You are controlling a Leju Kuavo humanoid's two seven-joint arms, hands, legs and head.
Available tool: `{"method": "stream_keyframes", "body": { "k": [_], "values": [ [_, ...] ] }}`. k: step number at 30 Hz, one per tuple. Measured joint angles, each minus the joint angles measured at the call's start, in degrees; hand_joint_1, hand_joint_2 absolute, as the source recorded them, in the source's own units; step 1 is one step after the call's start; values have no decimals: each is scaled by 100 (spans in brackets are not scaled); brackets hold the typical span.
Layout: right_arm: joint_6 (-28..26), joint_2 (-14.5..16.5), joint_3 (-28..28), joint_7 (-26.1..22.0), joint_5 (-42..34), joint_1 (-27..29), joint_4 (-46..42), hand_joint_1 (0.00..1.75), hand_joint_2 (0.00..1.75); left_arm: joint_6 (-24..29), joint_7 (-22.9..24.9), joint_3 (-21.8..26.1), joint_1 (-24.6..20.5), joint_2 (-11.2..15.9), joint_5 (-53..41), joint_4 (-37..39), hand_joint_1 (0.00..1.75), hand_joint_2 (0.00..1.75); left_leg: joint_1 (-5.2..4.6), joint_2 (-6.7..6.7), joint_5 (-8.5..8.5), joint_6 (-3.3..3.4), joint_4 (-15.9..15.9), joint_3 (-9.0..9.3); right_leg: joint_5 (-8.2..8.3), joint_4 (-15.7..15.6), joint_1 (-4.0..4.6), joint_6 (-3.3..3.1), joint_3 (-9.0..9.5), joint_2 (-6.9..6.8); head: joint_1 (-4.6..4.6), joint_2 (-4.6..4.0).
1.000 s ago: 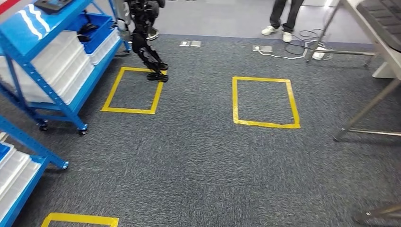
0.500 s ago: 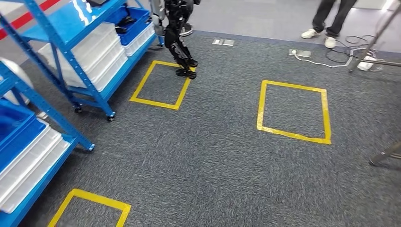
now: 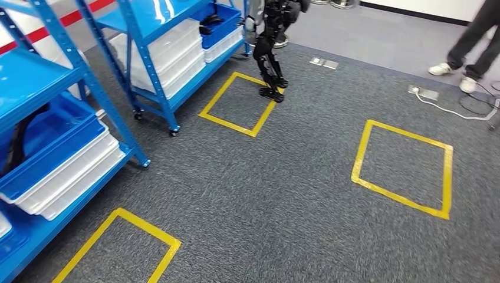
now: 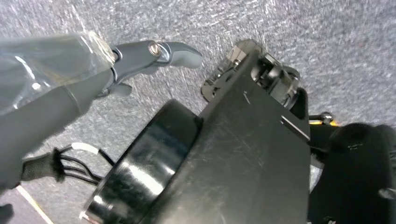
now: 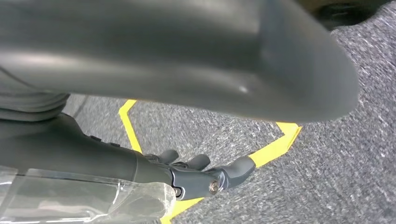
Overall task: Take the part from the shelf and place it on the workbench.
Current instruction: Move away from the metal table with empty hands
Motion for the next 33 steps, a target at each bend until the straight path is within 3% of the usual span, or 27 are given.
{"method": "stream_keyframes", "body": {
  "k": [1,2,3,5,7,9,11,13,15,16,17,18,20,22,24,25,27,28,30,31,32,33],
  "values": [
    [-1,-2,7,1,-1,9,1,0,0,-1,-1,0,4,-2,2,0,0,175,11,-92,-7,-9,4,9,52,91,-13,20,-87,6,0,0],
    [-1,-7,15,2,-1,16,1,0,0,-1,-1,0,6,-4,4,1,0,175,26,-185,-19,-26,13,23,214,-41,-29,39,-74,16,0,0],
    [-1,-13,25,3,-1,17,1,0,0,-2,-1,0,6,-6,5,1,0,175,46,-273,-37,-53,26,40,445,-363,-50,61,34,54,1,0],
    [-1,-22,44,3,-1,19,2,0,0,-3,-1,1,3,-8,5,1,0,175,66,-421,-103,-136,93,36,820,-1113,-110,98,317,304,2,0],
    [-1,-24,57,4,0,15,5,0,0,-3,0,2,-2,-7,5,1,0,175,71,-533,-158,-213,150,-12,886,-1430,-131,64,443,476,1,0],
    [0,-21,67,8,0,5,7,0,0,-2,0,2,4,-4,5,1,0,175,94,-607,-172,-262,163,-43,856,-1436,-108,-30,457,371,-1,0],
    [-1,-25,73,11,-1,1,7,0,0,0,-1,2,2,-2,5,2,0,175,95,-399,-281,-310,365,-138,852,-1448,-108,-106,472,228,-12,0],
    [-2,-34,74,13,-1,10,7,0,0,-2,-3,4,-27,-2,8,1,0,175,85,-74,-597,-359,1039,-476,833,-1453,-98,-157,486,68,-30,0],
    [-1,-38,77,17,-1,20,7,0,0,-17,-12,9,-63,-3,14,0,0,175,89,33,-872,-381,1803,-872,804,-1451,-73,-183,500,-111,-37,0],
    [-1,-39,79,19,-1,20,7,0,0,-27,-16,11,-74,-3,15,-1,0,175,86,45,-872,-373,1947,-946,788,-1451,-61,-186,514,-194,-37,0],
    [0,-38,83,20,0,17,7,0,0,-36,-16,11,-76,-3,15,-1,0,175,79,64,-764,-351,1858,-903,770,-1451,-48,-186,537,-270,-37,0],
    [0,-37,87,20,1,12,7,0,0,-40,-12,9,-69,-4,13,-1,0,175,61,121,-568,-308,1542,-746,751,-1452,-35,-185,567,-340,-37,0],
    [0,-34,97,20,2,5,7,0,0,-40,-3,4,-41,-3,7,0,0,175,-21,437,-204,-174,707,-354,710,-1456,-9,-166,628,-465,-38,0],
    [0,-32,102,24,1,8,7,0,0,-40,2,2,-21,-1,5,2,0,175,-105,651,-110,-76,289,-193,677,-1462,3,-119,662,-603,-37,0],
    [0,-30,106,27,2,-5,6,0,0,-40,1,3,-6,-1,7,2,0,175,-125,539,-118,-44,236,-203,658,-1492,7,-61,704,-757,-36,0],
    [0,-30,109,27,4,-19,4,0,0,-40,0,3,5,-3,8,2,0,175,-109,458,-89,-36,191,-176,634,-1485,2,-29,729,-727,-35,0],
    [0,-31,114,27,9,-39,1,0,0,-41,0,2,3,-7,6,1,0,175,-56,309,-23,-16,92,-106,452,-1213,-2,18,642,-422,-21,0],
    [0,-32,117,27,12,-36,0,0,0,-41,1,2,2,-10,5,0,0,175,-35,241,-3,-8,68,-78,295,-893,-13,33,489,-210,-12,0],
    [0,-33,124,28,16,-14,0,0,0,-40,2,0,0,-16,5,1,0,175,-26,82,1,16,68,-65,28,-123,-13,51,64,-28,1,0],
    [0,-35,127,31,17,1,0,0,0,-40,2,0,3,-19,5,1,0,175,-25,-12,-6,20,71,-53,26,94,-14,59,-92,-8,2,0],
    [0,-37,131,33,17,14,1,0,0,-40,2,0,5,-20,5,1,0,175,-23,-110,-16,20,74,-36,141,99,-17,65,-154,1,2,0],
    [0,-41,134,34,17,20,1,0,0,-40,2,0,6,-21,5,1,0,175,-18,-203,-29,11,77,-11,359,-132,-23,67,-105,24,2,0]
  ]
}}
